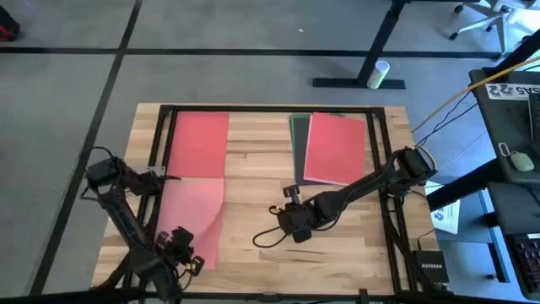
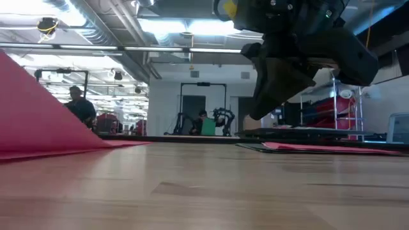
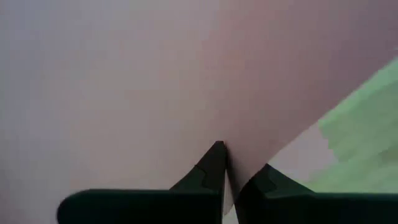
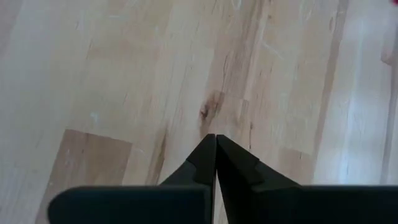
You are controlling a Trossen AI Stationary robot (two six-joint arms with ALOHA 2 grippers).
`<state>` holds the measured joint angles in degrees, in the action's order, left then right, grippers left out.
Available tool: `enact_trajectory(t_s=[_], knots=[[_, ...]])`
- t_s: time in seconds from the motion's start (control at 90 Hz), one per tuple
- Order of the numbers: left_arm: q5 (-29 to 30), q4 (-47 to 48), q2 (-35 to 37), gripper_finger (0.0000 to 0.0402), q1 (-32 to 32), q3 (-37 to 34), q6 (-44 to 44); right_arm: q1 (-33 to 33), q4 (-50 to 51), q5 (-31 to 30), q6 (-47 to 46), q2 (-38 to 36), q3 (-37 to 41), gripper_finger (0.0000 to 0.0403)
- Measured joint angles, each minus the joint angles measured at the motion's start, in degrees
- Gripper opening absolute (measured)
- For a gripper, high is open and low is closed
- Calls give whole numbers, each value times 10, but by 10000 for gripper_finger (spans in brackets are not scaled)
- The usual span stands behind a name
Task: Organize paper
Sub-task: Stack the pink paper on top of the pink paper
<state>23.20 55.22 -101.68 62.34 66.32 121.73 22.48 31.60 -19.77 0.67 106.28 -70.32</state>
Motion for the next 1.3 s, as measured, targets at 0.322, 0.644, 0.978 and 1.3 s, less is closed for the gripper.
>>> enact_trajectory(t_s=[0.322,0.644,0.978,1.3], knots=[[-40,3,-4,0,30,7,17,0,-1,11,1,0,0,0],[-41,21,-4,0,30,9,-5,0,-28,43,9,0,0,1],[-41,-10,-4,0,30,9,-38,0,-32,44,10,0,0,1],[-41,-15,-4,50,30,9,-38,0,-32,44,10,0,0,1]])
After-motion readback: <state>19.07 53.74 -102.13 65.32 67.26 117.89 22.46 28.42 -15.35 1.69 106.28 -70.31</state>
